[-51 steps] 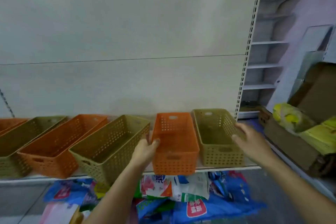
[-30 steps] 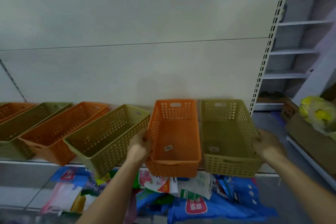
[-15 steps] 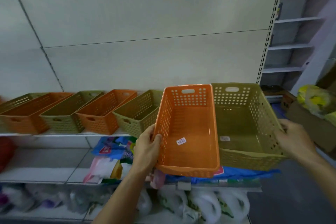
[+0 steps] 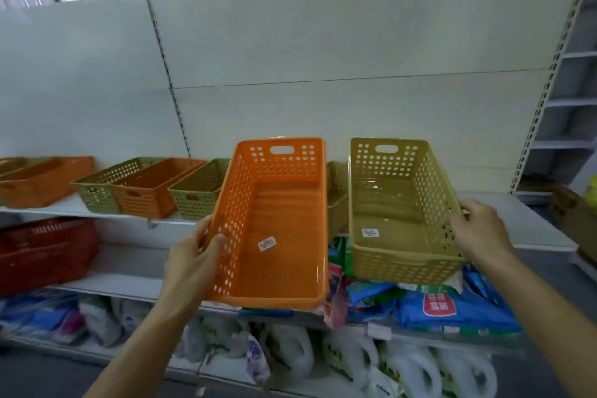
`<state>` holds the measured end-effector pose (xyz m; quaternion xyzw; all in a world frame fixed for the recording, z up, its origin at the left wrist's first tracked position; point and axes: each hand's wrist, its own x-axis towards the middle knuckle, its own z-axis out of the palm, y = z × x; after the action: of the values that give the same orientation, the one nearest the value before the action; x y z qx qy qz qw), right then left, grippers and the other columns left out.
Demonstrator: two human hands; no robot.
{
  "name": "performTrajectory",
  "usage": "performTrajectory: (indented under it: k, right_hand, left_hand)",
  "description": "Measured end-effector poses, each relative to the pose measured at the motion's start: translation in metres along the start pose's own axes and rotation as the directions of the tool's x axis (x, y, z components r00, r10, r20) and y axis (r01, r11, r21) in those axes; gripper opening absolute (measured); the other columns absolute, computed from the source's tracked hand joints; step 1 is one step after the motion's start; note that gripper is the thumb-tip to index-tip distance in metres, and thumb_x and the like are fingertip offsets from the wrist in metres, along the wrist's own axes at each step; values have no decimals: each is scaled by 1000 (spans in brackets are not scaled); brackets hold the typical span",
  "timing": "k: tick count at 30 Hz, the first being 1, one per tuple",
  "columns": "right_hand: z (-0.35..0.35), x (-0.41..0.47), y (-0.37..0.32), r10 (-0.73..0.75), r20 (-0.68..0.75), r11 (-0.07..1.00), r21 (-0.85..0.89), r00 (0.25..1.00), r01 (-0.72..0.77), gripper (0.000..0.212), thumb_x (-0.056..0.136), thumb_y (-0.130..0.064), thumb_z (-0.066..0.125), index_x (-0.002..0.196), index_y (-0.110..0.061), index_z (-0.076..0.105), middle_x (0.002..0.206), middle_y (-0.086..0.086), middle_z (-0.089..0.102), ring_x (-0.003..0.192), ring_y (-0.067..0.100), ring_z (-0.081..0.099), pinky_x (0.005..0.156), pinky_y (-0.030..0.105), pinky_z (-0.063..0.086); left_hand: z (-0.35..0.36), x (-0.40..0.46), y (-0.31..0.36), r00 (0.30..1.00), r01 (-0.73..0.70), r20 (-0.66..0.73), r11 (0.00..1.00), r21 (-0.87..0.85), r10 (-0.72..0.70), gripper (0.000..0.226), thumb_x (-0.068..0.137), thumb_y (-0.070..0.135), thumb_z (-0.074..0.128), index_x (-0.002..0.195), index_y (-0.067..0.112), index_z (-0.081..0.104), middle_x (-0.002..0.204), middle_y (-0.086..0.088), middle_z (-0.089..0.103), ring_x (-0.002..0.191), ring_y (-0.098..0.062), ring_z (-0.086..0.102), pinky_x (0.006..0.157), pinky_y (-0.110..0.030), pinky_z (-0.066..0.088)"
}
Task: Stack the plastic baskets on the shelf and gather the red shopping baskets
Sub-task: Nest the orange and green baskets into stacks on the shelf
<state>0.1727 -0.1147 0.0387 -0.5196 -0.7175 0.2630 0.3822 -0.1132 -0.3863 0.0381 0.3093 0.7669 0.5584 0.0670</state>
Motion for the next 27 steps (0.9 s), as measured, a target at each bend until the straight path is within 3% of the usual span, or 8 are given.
performTrajectory:
  k: [3, 5, 9, 16, 21, 27]
  right_hand:
    - [29, 22, -19, 33, -19, 999, 26, 999, -32, 13, 86, -17, 49, 78, -10, 57, 73, 9, 60, 73, 34, 56, 64, 39, 42]
    - [50, 40, -32, 55, -36, 996, 78, 998, -52, 15, 84, -16, 50, 71, -9, 54, 68, 9, 57, 70, 33, 53, 61, 37, 37]
    - [103, 79, -54, 145, -58, 952, 281, 988, -123, 12, 82, -13, 48, 72, -11, 55, 71, 11, 58, 66, 30, 53, 58, 35, 37]
    - [189, 133, -84, 277, -67, 879, 421, 959, -225, 22, 85, -12, 42, 99, -9, 58, 98, 16, 62, 81, 31, 56, 70, 37, 42]
    - [210, 143, -78, 352, -76, 910, 261, 933, -322, 27, 89, -16, 41, 113, -12, 53, 115, 18, 61, 101, 39, 59, 88, 48, 49]
    - [187, 153, -62, 246, -42, 960, -130, 968, -249, 20, 88, -17, 45, 105, -19, 54, 98, 13, 60, 86, 33, 55, 78, 40, 45]
  left_hand:
    - [-23, 33, -13, 998, -21, -61, 998, 51, 24, 34, 96, 15, 54, 125, 32, 59, 97, 2, 71, 78, -7, 65, 61, -23, 46]
    - [-33, 61, -21, 996, -24, -85, 999, 46, 28, 32, 94, 14, 55, 115, 37, 62, 97, 1, 72, 80, -11, 67, 65, -26, 49]
    - [-40, 122, -27, 990, -39, -132, 997, 69, 47, 33, 92, 14, 57, 114, 39, 62, 100, -1, 73, 91, -25, 69, 87, -48, 55]
    - [-38, 221, -22, 982, -53, -180, 999, 4, 53, 30, 95, 19, 55, 122, 32, 61, 103, -1, 71, 89, -25, 70, 80, -55, 58]
    - [-21, 266, -19, 990, -17, -143, 999, -49, 10, 37, 98, 23, 51, 134, 25, 52, 117, -8, 66, 100, -30, 66, 86, -56, 55]
    - [15, 301, -24, 998, -32, -48, 997, -64, 29, 36, 98, 29, 50, 134, 28, 51, 116, -3, 66, 98, -25, 67, 83, -54, 57]
